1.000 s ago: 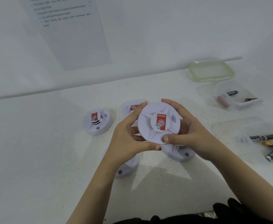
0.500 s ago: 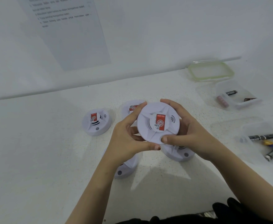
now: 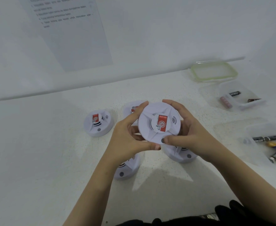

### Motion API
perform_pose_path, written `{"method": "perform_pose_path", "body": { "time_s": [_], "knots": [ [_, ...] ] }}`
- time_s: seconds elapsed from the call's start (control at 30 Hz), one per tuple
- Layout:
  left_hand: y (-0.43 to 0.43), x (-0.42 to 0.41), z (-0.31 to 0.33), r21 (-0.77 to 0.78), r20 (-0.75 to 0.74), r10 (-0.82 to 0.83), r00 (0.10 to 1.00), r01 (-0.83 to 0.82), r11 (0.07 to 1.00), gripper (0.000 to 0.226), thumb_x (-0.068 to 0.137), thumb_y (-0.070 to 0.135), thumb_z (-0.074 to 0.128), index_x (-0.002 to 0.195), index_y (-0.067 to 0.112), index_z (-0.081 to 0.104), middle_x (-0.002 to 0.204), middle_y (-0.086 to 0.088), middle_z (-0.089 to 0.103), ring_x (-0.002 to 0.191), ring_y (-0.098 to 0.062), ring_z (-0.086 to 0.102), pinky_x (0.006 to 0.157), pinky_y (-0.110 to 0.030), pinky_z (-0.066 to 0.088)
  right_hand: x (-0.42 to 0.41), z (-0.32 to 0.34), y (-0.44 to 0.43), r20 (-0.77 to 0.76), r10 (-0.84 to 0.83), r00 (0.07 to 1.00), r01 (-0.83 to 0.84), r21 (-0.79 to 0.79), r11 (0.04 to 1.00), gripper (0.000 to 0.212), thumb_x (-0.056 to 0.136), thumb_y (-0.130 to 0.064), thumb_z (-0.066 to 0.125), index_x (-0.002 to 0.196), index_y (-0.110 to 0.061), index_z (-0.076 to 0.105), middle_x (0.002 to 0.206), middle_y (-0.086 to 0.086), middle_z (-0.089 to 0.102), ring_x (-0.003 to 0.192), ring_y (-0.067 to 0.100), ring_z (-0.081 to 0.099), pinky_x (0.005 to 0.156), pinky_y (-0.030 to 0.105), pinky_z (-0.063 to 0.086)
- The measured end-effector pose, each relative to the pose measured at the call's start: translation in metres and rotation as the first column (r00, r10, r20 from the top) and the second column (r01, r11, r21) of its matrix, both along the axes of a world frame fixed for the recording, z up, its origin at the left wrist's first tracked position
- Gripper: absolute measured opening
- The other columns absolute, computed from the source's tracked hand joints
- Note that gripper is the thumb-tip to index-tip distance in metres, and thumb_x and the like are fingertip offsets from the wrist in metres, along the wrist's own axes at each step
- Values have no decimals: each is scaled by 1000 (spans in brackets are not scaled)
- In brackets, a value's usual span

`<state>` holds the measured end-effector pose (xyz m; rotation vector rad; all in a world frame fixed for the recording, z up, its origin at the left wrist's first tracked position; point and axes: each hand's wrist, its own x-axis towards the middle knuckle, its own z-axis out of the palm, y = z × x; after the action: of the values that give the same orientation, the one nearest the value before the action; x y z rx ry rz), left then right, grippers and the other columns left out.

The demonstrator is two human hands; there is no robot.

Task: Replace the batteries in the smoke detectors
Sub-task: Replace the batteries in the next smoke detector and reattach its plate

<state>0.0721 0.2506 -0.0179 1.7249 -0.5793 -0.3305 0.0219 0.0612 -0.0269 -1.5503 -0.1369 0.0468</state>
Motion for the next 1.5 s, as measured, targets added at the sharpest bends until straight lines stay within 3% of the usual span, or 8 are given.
{"method": "perform_pose_path", "body": {
  "time_s": [0.5,1.3,1.5],
  "knots": [
    [2,3,1,-3,27,28,999,-28,1000,102,52,-2,90,132,42,43,123,23,62,100,-9,69,73,-27,59,1,5,6,18,-28,999,29,-26,999,83,74,20,64,135,-30,38,117,-8,64,106,15,64,79,26,55],
    [4,7,-3,8,17,17,1000,-17,1000,102,53,-3,89,137,35,44,121,20,65,101,-10,69,75,-32,60,4,5,4,11,11,1000,-11,-30,999,83,75,18,65,137,-30,36,126,-5,59,113,13,60,81,26,54],
    [7,8,-3,-2,-12,-1,1000,1,1000,102,55,-5,88,140,28,44,125,19,63,106,-10,67,74,-29,59,6,1,-4,-55,100,994,-98,35,995,87,77,7,69,142,-35,31,130,0,59,116,22,59,91,37,52]
  ]
}}
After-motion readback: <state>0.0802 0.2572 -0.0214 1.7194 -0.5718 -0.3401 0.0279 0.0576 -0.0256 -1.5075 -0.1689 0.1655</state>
